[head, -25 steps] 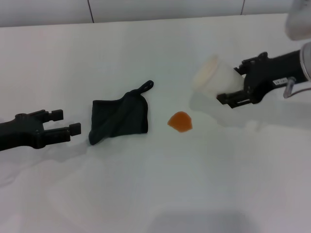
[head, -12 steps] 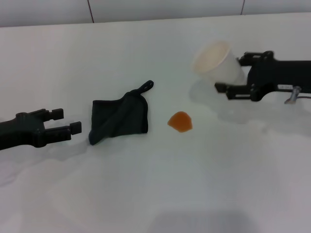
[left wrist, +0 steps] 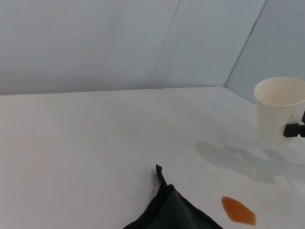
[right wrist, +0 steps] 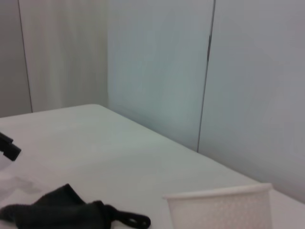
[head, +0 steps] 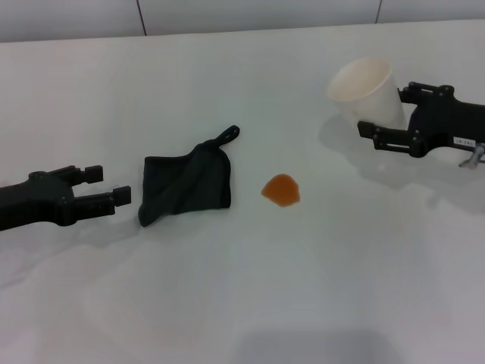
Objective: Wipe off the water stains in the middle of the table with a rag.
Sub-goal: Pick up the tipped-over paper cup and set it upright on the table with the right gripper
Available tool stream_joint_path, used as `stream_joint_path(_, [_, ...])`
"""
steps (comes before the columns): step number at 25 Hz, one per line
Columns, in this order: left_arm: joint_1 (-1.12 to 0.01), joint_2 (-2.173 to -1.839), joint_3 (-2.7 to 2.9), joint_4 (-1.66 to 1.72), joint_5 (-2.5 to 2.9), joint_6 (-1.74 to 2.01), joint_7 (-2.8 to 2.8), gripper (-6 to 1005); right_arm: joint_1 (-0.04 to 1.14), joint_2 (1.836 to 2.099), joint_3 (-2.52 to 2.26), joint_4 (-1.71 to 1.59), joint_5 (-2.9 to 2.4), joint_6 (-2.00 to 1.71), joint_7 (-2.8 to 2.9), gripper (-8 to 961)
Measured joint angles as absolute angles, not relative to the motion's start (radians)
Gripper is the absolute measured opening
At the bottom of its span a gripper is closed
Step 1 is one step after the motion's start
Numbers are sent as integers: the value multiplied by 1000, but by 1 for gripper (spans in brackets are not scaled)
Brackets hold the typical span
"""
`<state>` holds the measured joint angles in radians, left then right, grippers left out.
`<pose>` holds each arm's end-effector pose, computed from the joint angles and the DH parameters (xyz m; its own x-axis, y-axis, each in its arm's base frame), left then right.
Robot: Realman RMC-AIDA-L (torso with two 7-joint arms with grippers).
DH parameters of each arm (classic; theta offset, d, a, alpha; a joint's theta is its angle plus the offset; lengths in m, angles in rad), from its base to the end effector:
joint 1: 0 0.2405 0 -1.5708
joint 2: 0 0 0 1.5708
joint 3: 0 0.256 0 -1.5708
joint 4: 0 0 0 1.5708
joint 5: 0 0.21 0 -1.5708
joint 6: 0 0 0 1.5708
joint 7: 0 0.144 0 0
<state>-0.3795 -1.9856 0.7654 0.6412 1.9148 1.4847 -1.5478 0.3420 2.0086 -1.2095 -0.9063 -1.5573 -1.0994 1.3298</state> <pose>-0.3239 0.3043 0.0304 0.6625 0.5509 0.5075 0.6998 -0.6969 -0.1569 0.2614 0.3575 0.0216 0.8866 -0.1494 -0.4378 -0.3753 -0.7857 -0.4918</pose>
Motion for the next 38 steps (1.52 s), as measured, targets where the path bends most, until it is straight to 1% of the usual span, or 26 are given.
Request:
stream_joint_path(8, [-388, -1985, 765, 641, 1916, 1472, -1548, 798, 337, 2005, -1202, -855, -1579, -1094, 1315, 722])
stream_joint_path(25, [-393, -1985, 767, 641, 1916, 1472, -1548, 791, 372, 2015, -1219, -712, -1568, -1089, 1243, 723])
stream_joint_path(38, [-394, -1985, 767, 641, 1916, 1471, -1548, 787, 389, 2016, -1220, -672, -1566, -1048, 1236, 724])
